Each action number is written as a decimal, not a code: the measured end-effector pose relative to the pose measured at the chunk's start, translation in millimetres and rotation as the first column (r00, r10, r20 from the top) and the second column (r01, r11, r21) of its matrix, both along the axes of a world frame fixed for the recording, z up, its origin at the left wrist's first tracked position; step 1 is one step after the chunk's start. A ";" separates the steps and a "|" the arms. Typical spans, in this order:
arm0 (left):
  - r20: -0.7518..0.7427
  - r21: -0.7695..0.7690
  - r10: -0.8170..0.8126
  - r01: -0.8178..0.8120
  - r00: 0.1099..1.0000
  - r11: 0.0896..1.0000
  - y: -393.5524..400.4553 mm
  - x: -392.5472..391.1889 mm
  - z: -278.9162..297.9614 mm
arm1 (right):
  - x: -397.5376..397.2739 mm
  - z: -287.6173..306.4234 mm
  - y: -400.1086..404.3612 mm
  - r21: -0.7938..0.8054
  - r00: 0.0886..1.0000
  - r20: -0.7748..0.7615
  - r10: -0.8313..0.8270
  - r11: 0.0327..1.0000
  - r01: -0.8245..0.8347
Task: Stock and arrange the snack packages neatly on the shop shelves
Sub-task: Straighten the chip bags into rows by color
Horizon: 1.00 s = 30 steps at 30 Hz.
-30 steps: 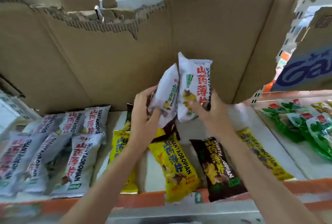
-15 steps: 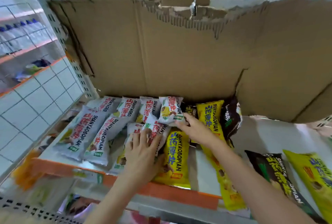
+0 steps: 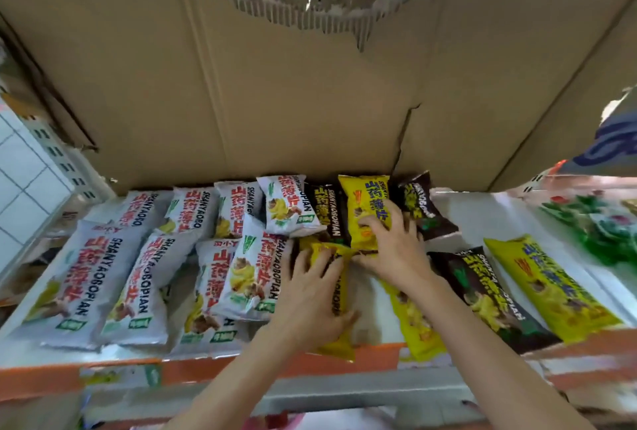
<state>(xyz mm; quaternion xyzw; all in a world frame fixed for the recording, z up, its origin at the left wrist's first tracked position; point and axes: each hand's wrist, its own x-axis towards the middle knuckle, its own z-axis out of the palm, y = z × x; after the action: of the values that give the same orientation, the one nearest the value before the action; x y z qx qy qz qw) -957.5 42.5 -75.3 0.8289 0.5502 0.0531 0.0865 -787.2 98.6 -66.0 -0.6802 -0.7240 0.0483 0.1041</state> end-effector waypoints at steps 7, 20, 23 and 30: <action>0.436 -0.021 0.012 -0.003 0.900 1.000 -9.7 20.2 24.7 | 33.6 38.0 7.5 0.210 0.849 -0.522 0.082 0.977 0.034; 0.749 -0.040 0.027 0.005 0.662 0.999 52.6 183.2 66.6 | 226.7 41.9 13.3 0.106 0.947 -0.298 -0.121 0.981 0.159; 0.710 -0.016 0.001 0.014 0.704 1.000 69.9 226.9 59.9 | 258.9 33.9 6.8 -0.168 0.975 -0.194 -0.106 0.983 0.074; 0.597 0.035 0.046 -0.084 0.801 0.996 60.9 229.7 34.9 | 244.0 32.7 -33.4 0.186 0.890 -0.452 0.064 0.982 0.024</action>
<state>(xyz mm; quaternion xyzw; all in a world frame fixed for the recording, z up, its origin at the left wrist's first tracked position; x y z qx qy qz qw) -727.8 103.4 -40.3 0.7532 0.5216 0.3296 0.2279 -543.2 65.2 -33.3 -0.6297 -0.6876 0.1395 0.3335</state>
